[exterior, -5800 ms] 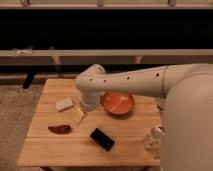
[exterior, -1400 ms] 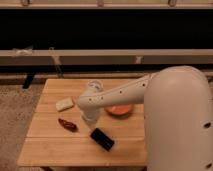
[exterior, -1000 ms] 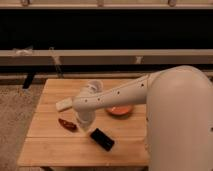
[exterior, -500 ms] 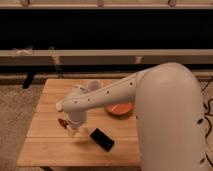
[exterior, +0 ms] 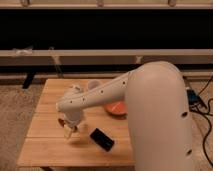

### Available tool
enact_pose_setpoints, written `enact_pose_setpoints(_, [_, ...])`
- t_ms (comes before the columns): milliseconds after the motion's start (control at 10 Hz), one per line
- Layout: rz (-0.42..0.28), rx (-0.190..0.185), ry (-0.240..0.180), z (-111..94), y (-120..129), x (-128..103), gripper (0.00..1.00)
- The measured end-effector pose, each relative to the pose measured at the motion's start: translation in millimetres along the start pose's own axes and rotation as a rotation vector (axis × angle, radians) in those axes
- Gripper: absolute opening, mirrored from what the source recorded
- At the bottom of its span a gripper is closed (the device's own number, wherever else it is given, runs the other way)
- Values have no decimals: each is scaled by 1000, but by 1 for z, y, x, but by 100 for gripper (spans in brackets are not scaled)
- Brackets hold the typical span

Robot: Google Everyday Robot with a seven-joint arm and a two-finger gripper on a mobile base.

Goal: Drag the pepper across the table

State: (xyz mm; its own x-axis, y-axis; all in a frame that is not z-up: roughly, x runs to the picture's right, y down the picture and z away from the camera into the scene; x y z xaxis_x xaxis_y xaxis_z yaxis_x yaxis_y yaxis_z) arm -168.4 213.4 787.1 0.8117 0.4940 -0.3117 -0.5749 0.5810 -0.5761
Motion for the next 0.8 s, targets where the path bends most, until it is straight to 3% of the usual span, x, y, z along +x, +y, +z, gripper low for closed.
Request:
enact_pose_setpoints(300, [9,25,21,15,-4,-4,80])
enact_pose_setpoints(500, [14,33,42,22,-6,-4,74])
enact_pose_setpoints(600, [12,36,48,24,-6,-5,66])
enact_pose_setpoints(700, [25,40,64,26,-9,-2,44])
enact_pose_setpoints(800, [35,38,65,25,-11,-1,32])
